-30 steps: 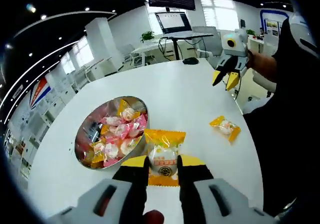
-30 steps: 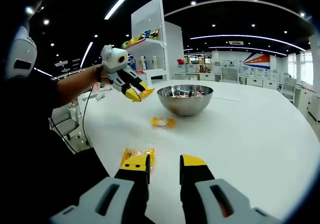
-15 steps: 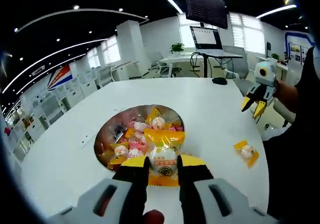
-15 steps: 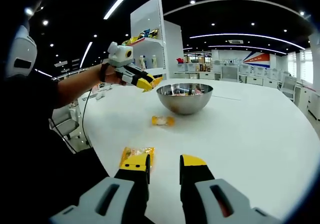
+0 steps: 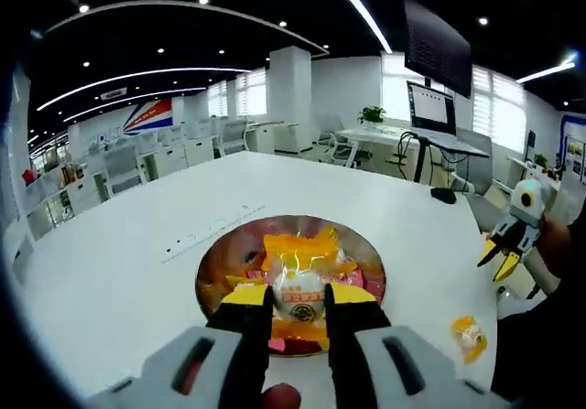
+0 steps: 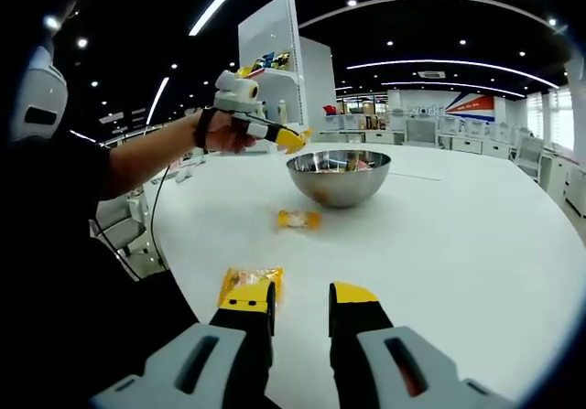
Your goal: Pick up the marshmallows scattered on the table and place them into the bowl on the table
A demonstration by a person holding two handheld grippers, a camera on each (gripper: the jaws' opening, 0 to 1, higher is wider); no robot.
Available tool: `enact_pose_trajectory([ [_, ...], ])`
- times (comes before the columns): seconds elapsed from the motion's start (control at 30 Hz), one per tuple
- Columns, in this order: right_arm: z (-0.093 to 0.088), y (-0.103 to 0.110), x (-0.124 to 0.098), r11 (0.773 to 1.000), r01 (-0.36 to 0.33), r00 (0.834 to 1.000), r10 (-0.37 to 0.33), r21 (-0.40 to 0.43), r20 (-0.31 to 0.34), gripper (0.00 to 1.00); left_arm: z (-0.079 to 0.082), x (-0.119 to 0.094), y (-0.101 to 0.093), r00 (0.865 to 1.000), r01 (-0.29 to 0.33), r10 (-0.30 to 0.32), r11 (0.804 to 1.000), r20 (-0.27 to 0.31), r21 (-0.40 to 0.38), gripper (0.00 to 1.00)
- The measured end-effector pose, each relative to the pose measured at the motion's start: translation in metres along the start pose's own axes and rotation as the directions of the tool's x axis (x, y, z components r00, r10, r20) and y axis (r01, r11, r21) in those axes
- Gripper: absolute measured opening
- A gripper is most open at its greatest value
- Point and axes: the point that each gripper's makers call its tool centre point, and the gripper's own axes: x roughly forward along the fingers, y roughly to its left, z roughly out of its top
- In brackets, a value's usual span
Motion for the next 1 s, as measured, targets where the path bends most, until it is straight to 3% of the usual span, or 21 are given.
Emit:
enact_pose_trajectory([
  [0.33, 0.000, -0.001, -0.002, 1.000, 0.004, 1.000, -0.004, 0.004, 0.003, 0.24, 0.009, 0.017, 0.014, 0.994, -0.100, 0.103, 0.990, 0.033, -0.098, 0.24],
  [0.6, -0.002, -0.003, -0.005, 1.000, 0.008, 1.000, -0.008, 0.009, 0.006, 0.24, 0.002, 0.025, 0.029, 0.984, -0.171, 0.178, 0.973, 0.030, -0.153, 0.24],
  [0.9, -0.001, -0.004, -0.007, 1.000, 0.012, 1.000, -0.012, 0.009, 0.009, 0.24, 0.004, 0.026, 0.027, 0.982, -0.178, 0.184, 0.974, 0.032, -0.143, 0.25],
  [0.93, -0.001, -0.004, -0.007, 1.000, 0.012, 1.000, -0.012, 0.009, 0.009, 0.24, 0.005, 0.026, 0.027, 0.981, -0.183, 0.190, 0.972, 0.033, -0.149, 0.26],
  [1.0, -0.001, -0.004, -0.007, 1.000, 0.010, 1.000, -0.010, 0.007, 0.009, 0.24, 0.007, 0.026, 0.030, 0.977, -0.201, 0.209, 0.968, 0.038, -0.153, 0.40],
])
